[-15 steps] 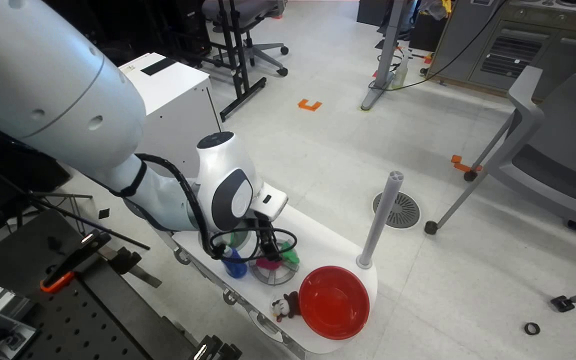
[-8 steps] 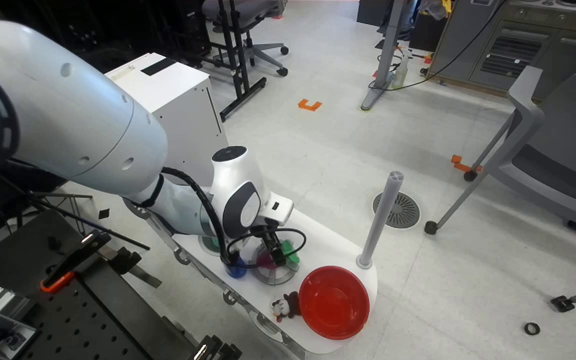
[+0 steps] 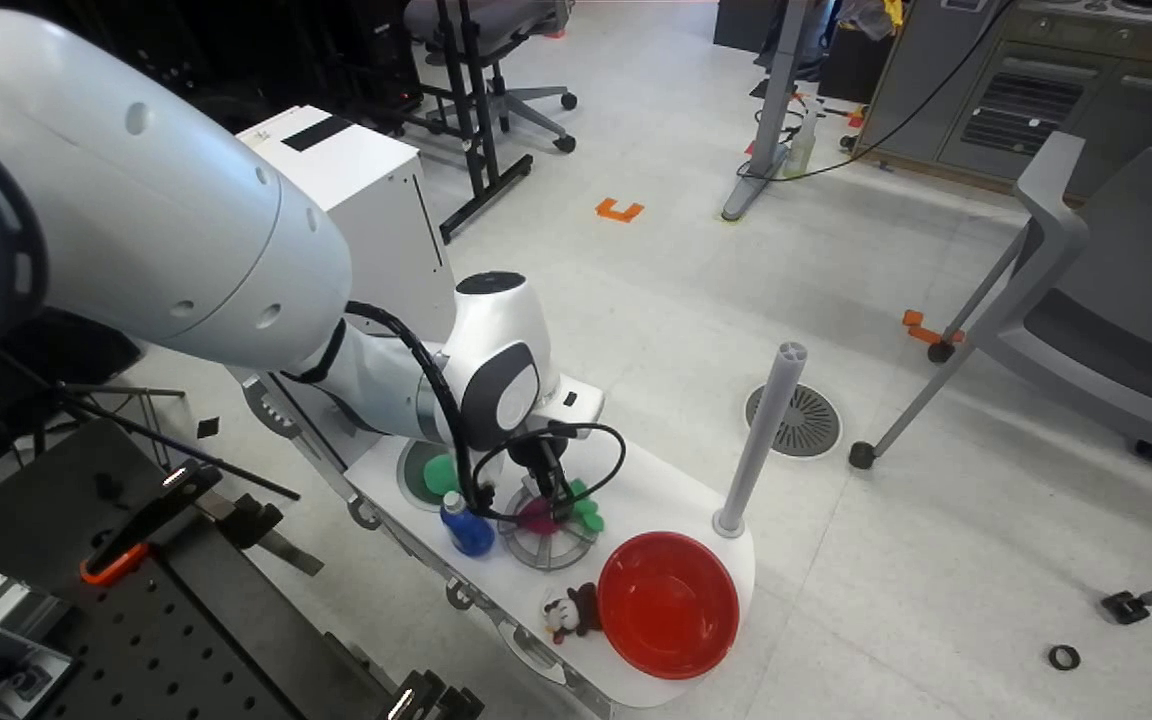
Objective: Put the beetroot plushy in the bowl
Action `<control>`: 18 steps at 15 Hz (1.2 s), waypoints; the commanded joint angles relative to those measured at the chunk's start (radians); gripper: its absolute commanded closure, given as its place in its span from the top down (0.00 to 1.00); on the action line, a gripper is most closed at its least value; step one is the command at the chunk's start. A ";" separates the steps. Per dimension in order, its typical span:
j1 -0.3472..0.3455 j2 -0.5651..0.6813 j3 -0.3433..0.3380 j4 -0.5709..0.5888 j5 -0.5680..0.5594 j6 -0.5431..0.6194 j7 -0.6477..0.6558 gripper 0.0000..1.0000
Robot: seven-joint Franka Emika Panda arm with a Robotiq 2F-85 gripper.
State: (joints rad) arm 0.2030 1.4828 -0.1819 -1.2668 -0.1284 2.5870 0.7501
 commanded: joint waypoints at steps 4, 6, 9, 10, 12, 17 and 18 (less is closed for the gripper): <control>-0.006 -0.057 -0.010 -0.054 -0.032 0.145 -0.081 0.04; -0.008 -0.100 -0.004 -0.126 -0.034 0.205 -0.117 0.03; 0.001 -0.172 -0.020 -0.260 -0.031 0.287 -0.126 0.03; -0.004 -0.207 -0.018 -0.319 -0.028 0.322 -0.133 0.03; 0.010 -0.263 -0.040 -0.421 -0.023 0.402 -0.111 0.03; 0.171 -0.338 -0.228 -0.604 0.161 0.509 -0.100 0.03; 0.217 -0.320 -0.287 -0.601 0.190 0.479 -0.082 0.03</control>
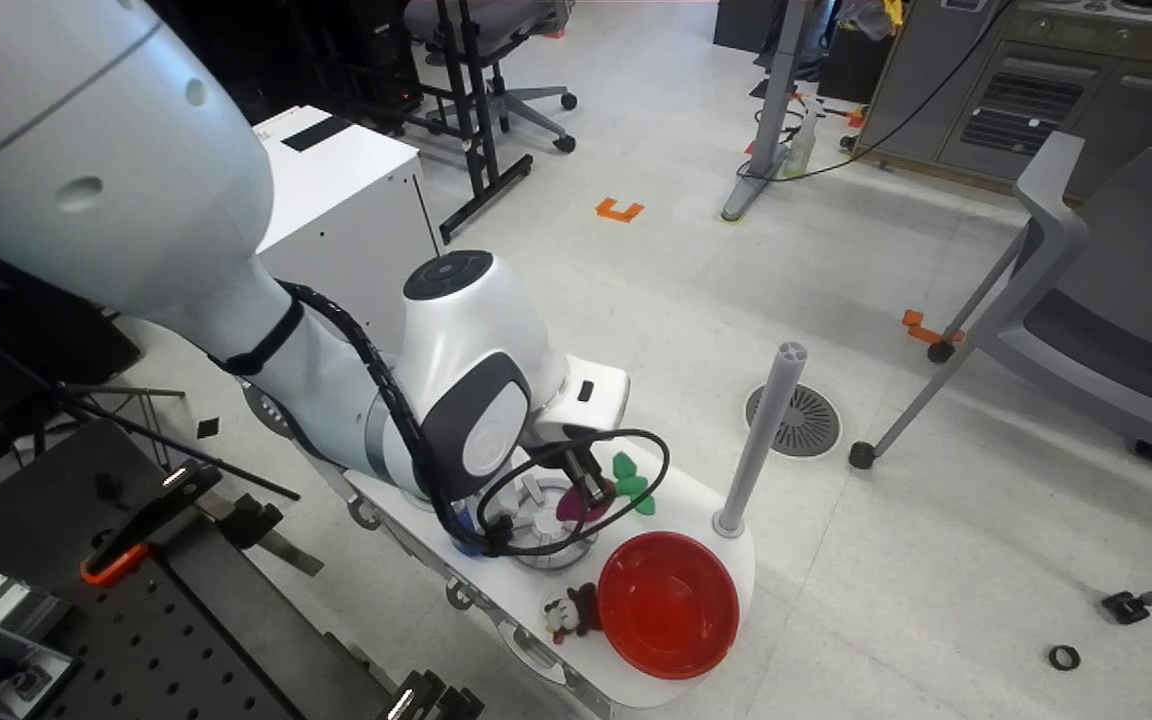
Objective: Put the beetroot plushy in the bowl
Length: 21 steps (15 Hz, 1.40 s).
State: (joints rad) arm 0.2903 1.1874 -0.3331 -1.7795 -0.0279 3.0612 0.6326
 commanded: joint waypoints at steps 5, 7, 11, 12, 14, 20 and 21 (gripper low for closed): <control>0.248 0.089 -0.289 -0.035 0.137 -0.163 0.135 0.03; 0.259 0.153 -0.308 0.022 0.119 -0.217 0.196 0.03; 0.230 0.306 -0.303 0.171 0.095 -0.211 0.273 0.03; 0.221 0.340 -0.302 0.209 0.093 -0.205 0.282 0.03; 0.191 0.392 -0.293 0.285 0.088 -0.210 0.286 0.03; 0.105 0.319 -0.233 0.281 -0.130 -0.199 0.331 0.37; 0.090 0.316 -0.224 0.285 -0.131 -0.194 0.322 0.38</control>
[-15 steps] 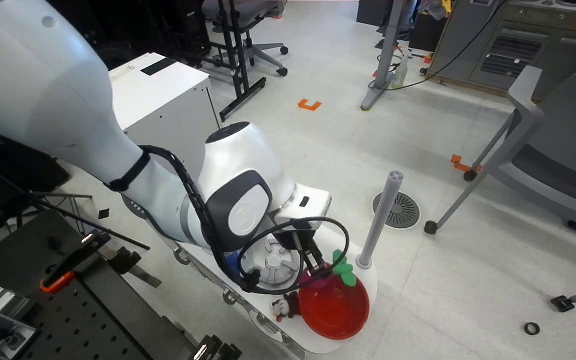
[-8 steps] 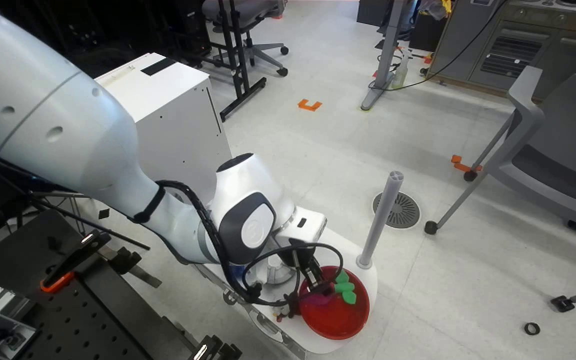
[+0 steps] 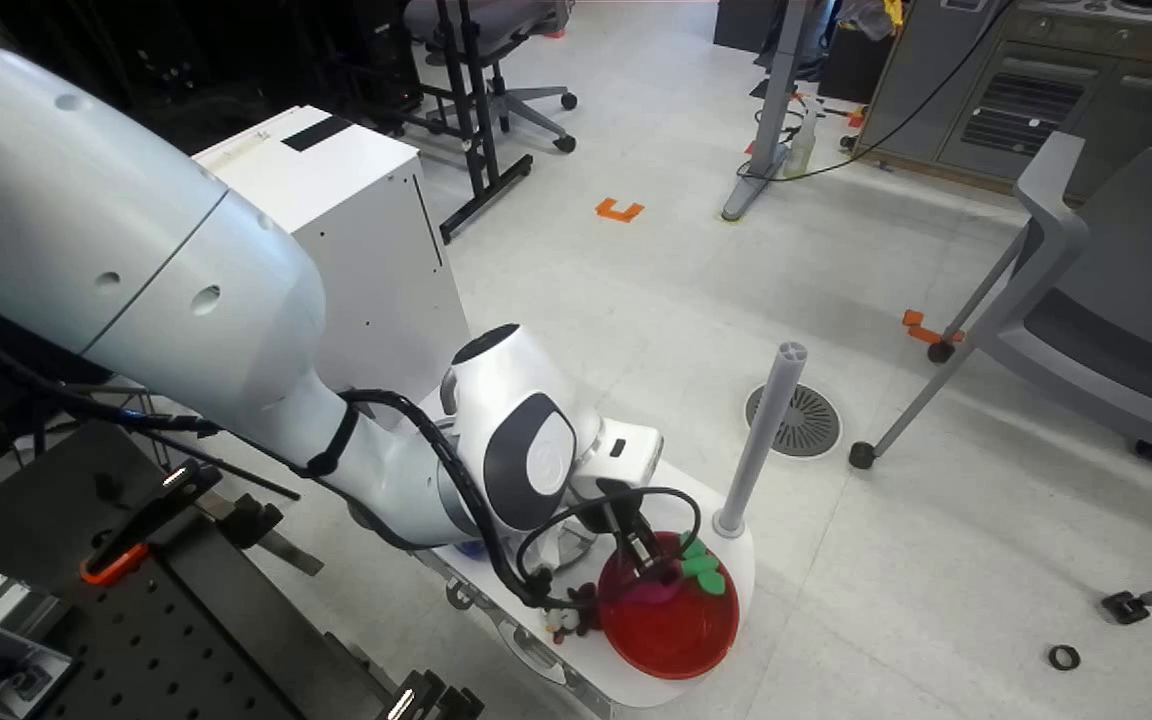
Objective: Put the beetroot plushy in the bowl
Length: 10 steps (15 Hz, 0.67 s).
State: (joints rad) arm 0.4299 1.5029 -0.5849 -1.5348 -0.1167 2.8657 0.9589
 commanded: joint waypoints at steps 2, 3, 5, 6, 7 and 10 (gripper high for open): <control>-0.063 -0.004 0.039 0.038 -0.012 0.022 -0.040 0.51; -0.074 -0.005 0.047 0.041 -0.009 0.023 -0.050 0.59; -0.082 -0.021 0.061 0.018 0.002 0.035 -0.086 0.74; -0.088 -0.042 0.074 -0.007 0.000 0.039 -0.109 0.81; -0.089 -0.056 0.081 -0.025 0.002 0.034 -0.124 0.87; -0.089 -0.113 0.100 -0.105 0.005 0.038 -0.176 1.00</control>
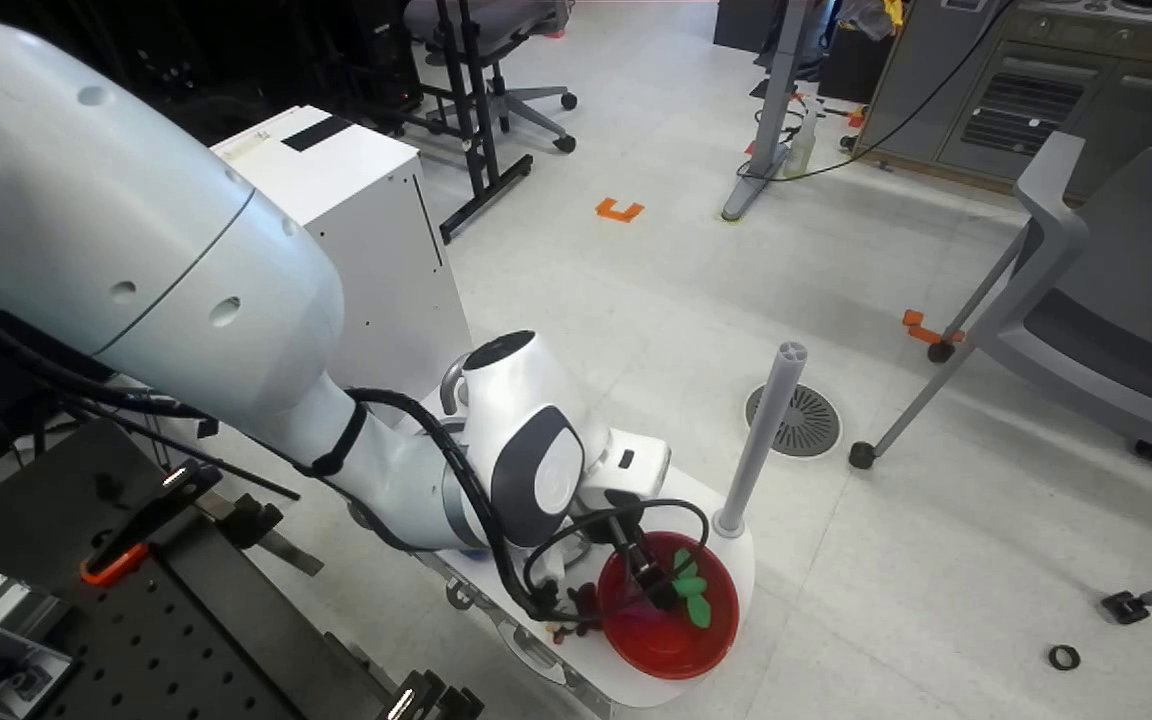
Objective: Put the beetroot plushy in the bowl
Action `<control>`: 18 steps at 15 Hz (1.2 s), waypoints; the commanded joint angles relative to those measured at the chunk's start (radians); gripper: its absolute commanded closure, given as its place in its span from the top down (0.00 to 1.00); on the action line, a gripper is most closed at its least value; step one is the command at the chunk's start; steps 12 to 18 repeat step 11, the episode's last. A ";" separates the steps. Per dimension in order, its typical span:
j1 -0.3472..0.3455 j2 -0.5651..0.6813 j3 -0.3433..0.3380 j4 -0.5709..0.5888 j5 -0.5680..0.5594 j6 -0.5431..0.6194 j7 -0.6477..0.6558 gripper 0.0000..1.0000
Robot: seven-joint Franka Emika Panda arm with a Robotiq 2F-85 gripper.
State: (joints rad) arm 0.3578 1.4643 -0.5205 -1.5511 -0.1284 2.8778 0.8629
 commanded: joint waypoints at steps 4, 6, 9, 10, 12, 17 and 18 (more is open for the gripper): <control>0.001 -0.206 0.059 -0.254 0.040 0.066 -0.118 1.00; -0.011 -0.275 0.088 -0.319 0.064 0.068 -0.150 1.00; 0.012 -0.218 0.059 -0.263 0.084 0.053 -0.139 1.00; 0.012 -0.233 0.063 -0.278 0.084 0.053 -0.142 1.00; 0.012 -0.241 0.065 -0.286 0.084 0.053 -0.143 1.00; 0.012 -0.241 0.065 -0.286 0.084 0.053 -0.143 1.00; 0.012 -0.241 0.065 -0.286 0.084 0.053 -0.143 1.00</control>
